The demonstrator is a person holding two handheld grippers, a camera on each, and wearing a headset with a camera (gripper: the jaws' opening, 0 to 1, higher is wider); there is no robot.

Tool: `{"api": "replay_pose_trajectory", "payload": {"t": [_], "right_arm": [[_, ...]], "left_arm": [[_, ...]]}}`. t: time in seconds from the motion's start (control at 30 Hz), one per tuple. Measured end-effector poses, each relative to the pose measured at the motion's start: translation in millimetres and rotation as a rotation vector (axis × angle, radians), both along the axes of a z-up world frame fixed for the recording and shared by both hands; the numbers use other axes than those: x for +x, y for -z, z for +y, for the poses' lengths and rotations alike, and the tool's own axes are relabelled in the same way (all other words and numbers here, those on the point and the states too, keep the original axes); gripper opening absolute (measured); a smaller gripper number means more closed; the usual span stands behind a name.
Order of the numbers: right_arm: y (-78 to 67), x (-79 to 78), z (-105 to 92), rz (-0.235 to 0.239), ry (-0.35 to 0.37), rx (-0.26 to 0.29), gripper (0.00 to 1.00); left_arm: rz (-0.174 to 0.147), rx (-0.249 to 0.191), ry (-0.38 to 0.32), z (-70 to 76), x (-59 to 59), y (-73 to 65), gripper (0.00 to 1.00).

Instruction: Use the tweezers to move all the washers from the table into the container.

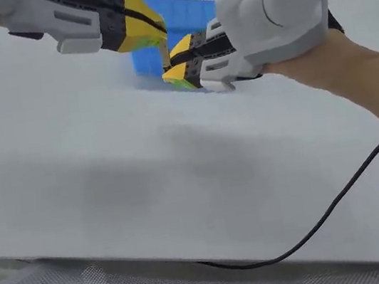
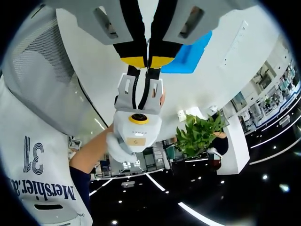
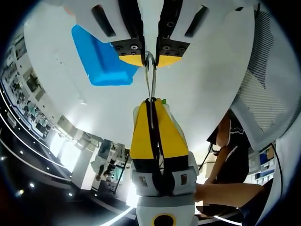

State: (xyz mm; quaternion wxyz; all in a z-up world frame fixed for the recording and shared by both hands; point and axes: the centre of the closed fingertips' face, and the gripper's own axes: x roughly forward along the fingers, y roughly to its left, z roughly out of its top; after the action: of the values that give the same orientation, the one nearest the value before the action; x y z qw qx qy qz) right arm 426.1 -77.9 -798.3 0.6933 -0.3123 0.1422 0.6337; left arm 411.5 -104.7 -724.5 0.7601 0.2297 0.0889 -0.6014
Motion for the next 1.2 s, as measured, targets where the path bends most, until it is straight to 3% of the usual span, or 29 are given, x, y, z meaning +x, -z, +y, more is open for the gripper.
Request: {"api": "replay_pose_trajectory", "payload": {"t": [0.3,0.57,0.73,0.9,1.0,1.07,1.13,1.2], "right_arm": [[-14.0,18.2,-2.0,-0.058,0.027,0.016,0.1],[-20.4,41.0,1.3,-0.062,0.053,0.034,0.1],[-17.4,58.5,0.8,-0.052,0.085,0.041,0.1],[-10.1,74.8,-2.3,-0.036,0.116,0.051,0.1],[-6.4,74.7,-3.5,-0.02,0.125,0.052,0.1],[1.2,79.2,-4.6,0.001,0.13,0.047,0.1],[7.9,79.3,-4.5,0.047,0.133,0.055,0.1],[18.9,83.9,-6.4,0.055,0.138,0.037,0.1]], "left_arm": [[-0.053,-0.007,0.016,-2.9,12.9,-16.0,0.04],[-0.083,-0.001,0.02,-4.0,32.4,-22.9,0.04],[-0.093,-0.002,0.009,-5.0,47.5,-20.0,0.04],[-0.083,-0.022,-0.004,-5.6,64.3,-13.1,0.04],[-0.07,-0.03,-0.012,-5.7,70.5,-8.2,0.04],[-0.055,-0.034,-0.018,-6.2,76.0,-1.0,0.04],[-0.024,-0.066,-0.029,-7.2,78.7,4.7,0.04],[-0.014,-0.06,-0.041,-5.1,83.3,14.6,0.04]]}}
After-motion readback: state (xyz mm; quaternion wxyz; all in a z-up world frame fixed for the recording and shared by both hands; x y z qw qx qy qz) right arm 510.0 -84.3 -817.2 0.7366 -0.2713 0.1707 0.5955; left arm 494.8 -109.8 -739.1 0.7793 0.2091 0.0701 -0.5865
